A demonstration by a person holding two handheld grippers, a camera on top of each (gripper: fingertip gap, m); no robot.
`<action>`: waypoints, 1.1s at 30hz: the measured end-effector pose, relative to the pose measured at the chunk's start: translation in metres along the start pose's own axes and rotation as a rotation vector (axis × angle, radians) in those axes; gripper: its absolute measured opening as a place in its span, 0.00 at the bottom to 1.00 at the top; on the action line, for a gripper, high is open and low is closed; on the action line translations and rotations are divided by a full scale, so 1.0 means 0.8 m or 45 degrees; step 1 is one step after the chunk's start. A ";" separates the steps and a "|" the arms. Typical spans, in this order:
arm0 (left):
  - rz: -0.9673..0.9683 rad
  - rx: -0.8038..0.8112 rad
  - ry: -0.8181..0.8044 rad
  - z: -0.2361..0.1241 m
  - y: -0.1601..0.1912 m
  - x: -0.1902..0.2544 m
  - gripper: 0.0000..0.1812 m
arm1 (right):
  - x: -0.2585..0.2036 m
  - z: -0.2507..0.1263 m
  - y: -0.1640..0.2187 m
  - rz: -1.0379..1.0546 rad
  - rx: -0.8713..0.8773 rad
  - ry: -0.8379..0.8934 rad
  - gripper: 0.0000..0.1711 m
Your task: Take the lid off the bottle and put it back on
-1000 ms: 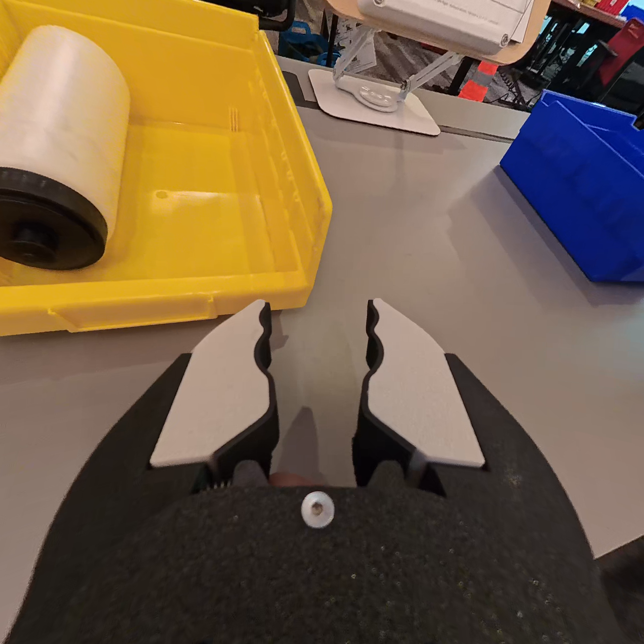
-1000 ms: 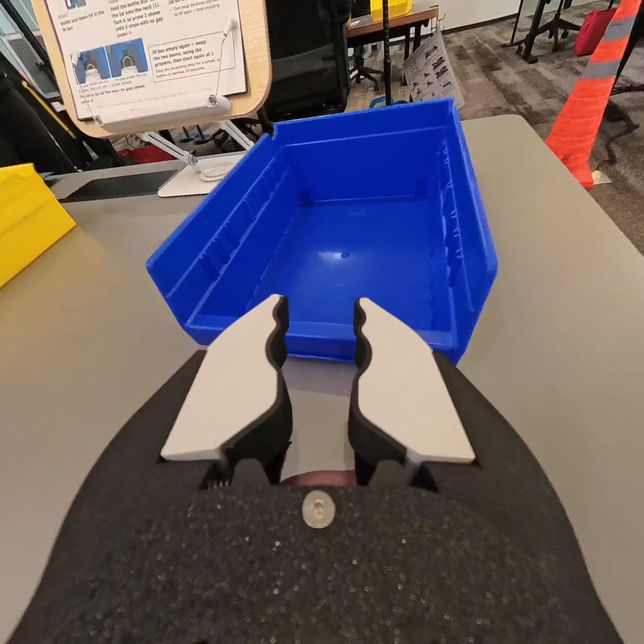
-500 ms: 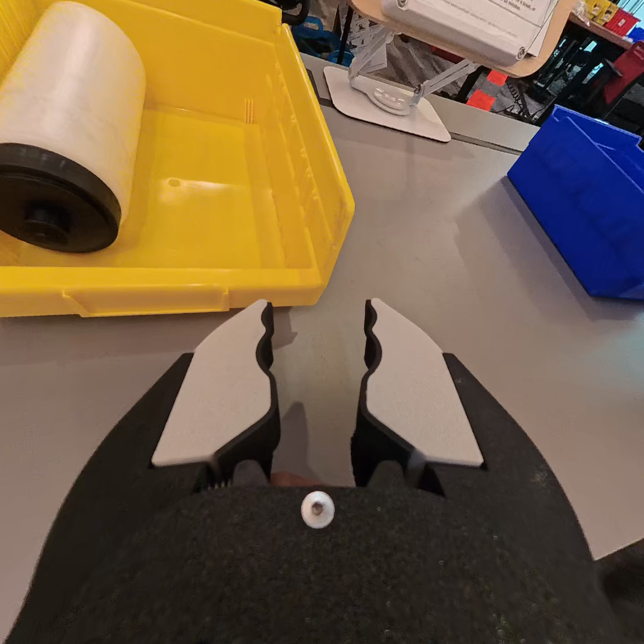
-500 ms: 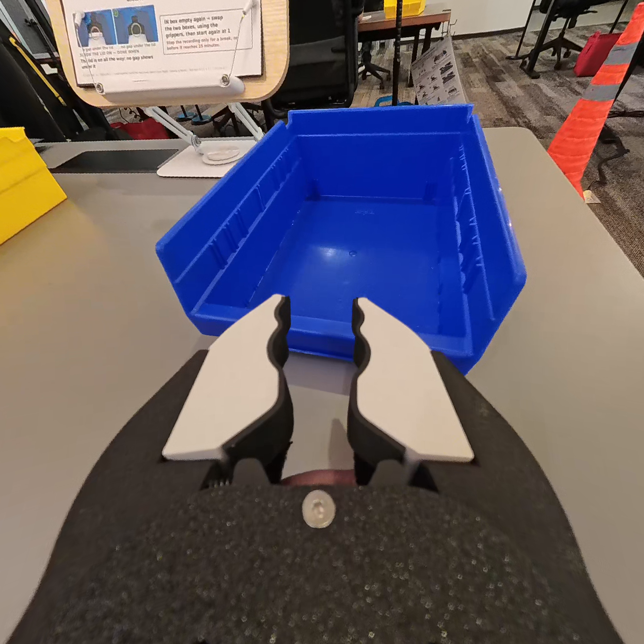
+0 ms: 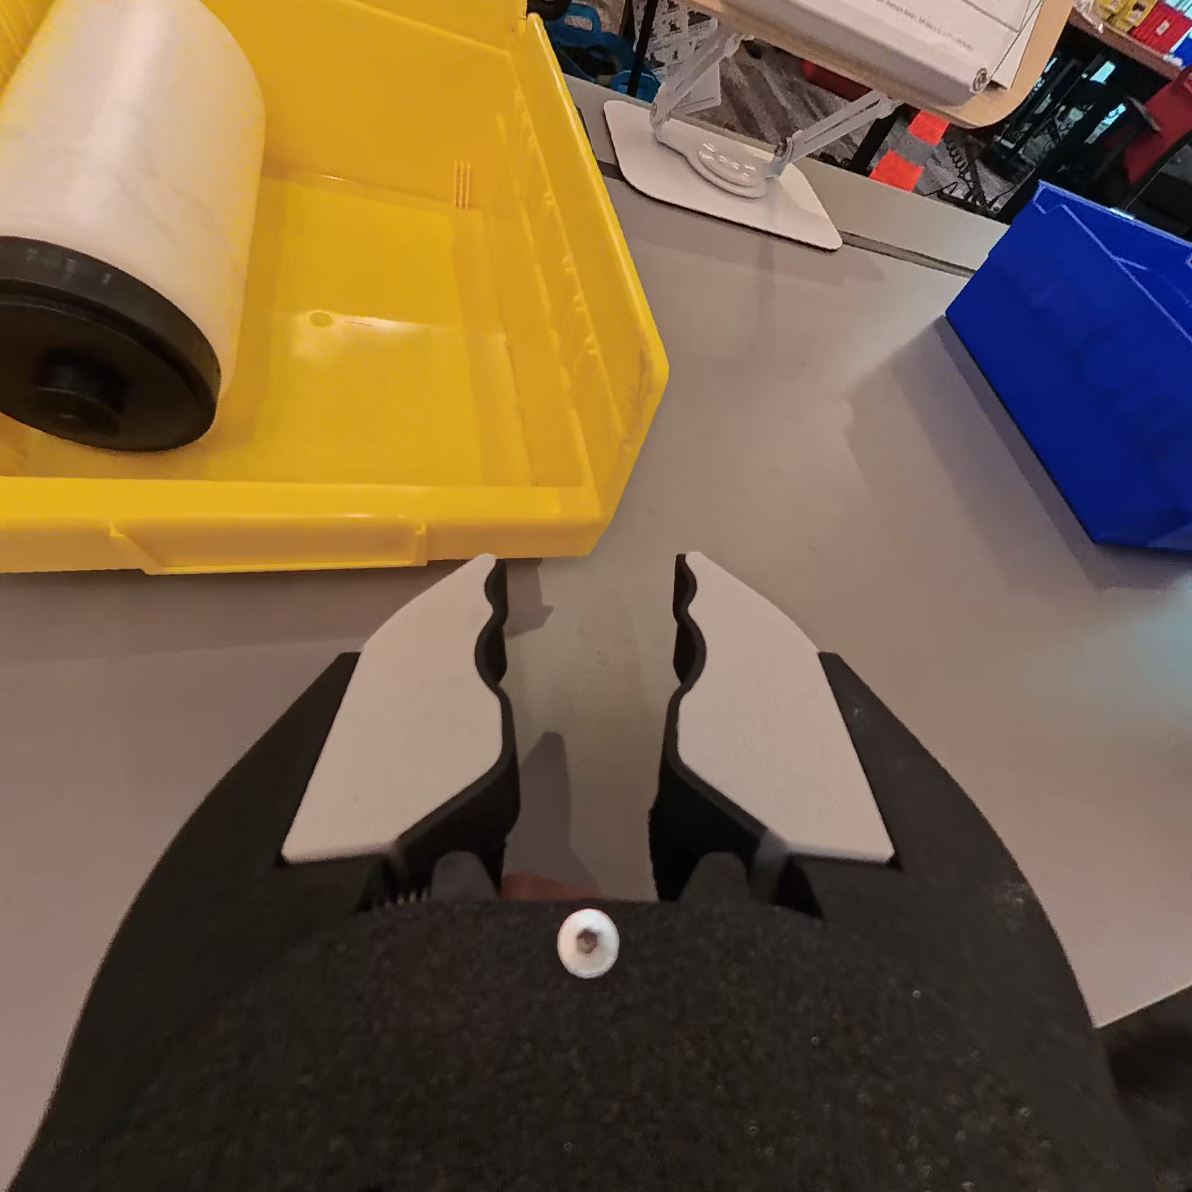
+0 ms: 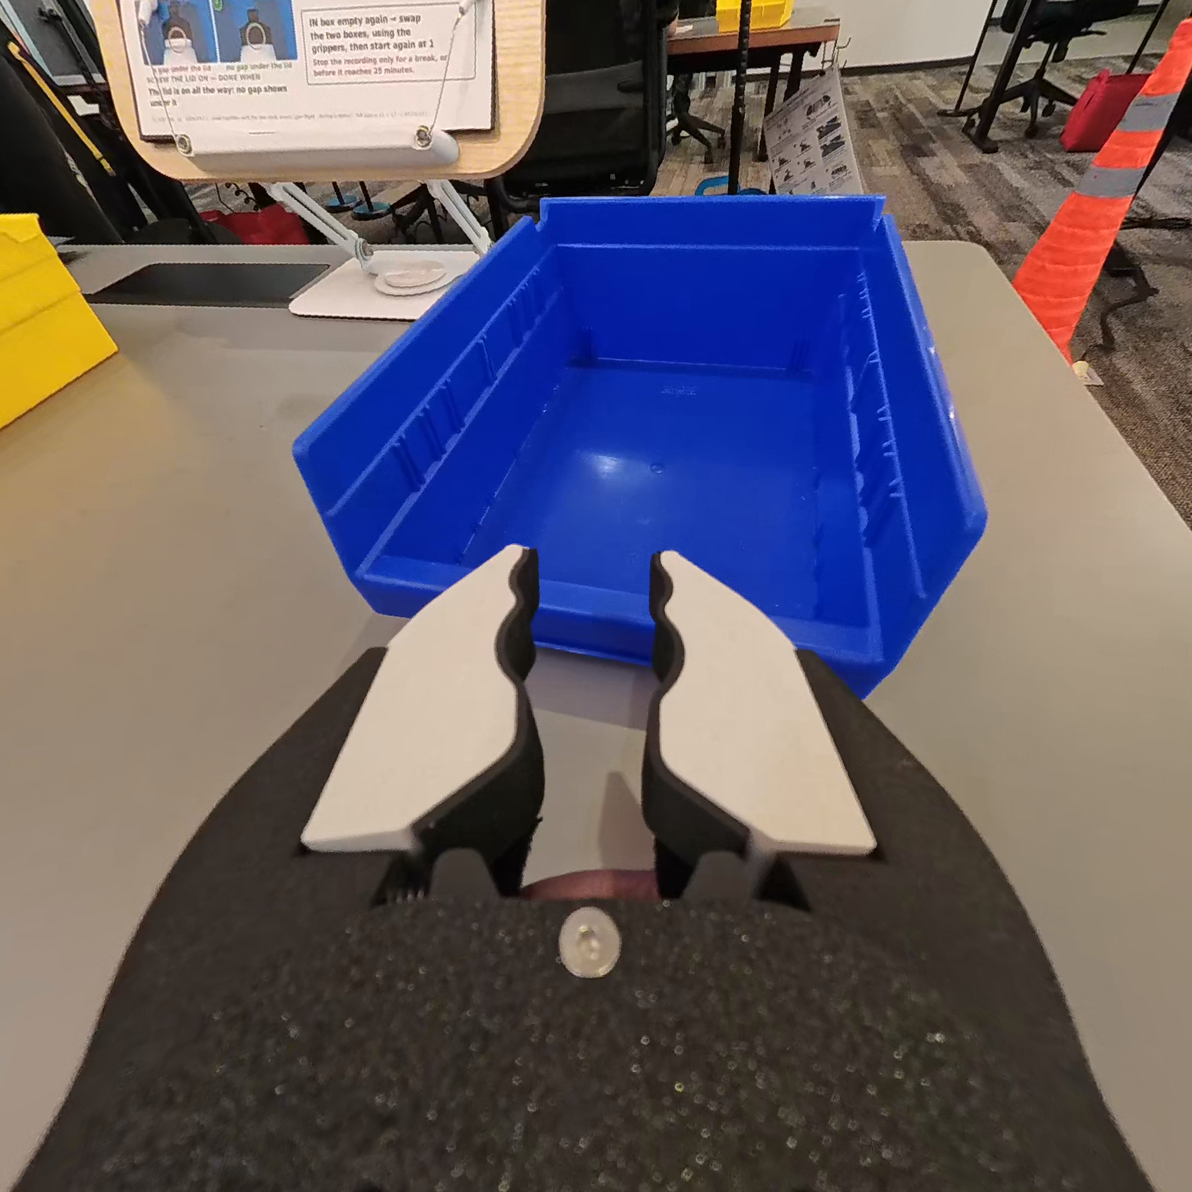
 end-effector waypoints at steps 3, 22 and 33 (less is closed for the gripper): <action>-0.006 -0.003 0.004 0.001 0.000 0.000 0.27 | 0.000 0.000 0.000 -0.003 0.000 0.001 0.19; 0.363 -0.408 -0.315 0.092 -0.146 -0.104 0.49 | -0.002 0.002 0.004 0.017 -0.019 0.001 0.19; 0.223 -0.918 -0.513 0.278 -0.176 -0.157 0.49 | 0.002 0.001 0.008 0.023 -0.037 0.015 0.19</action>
Point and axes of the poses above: each gripper's, where its closed fingertips meet, z out along the fingers, y out of its underside, x = y × z across the jaws, the point moved 10 cm from there along -z, back along the fingers, and after that the axes turned 12 degrees about x, right-handed, at the moved point
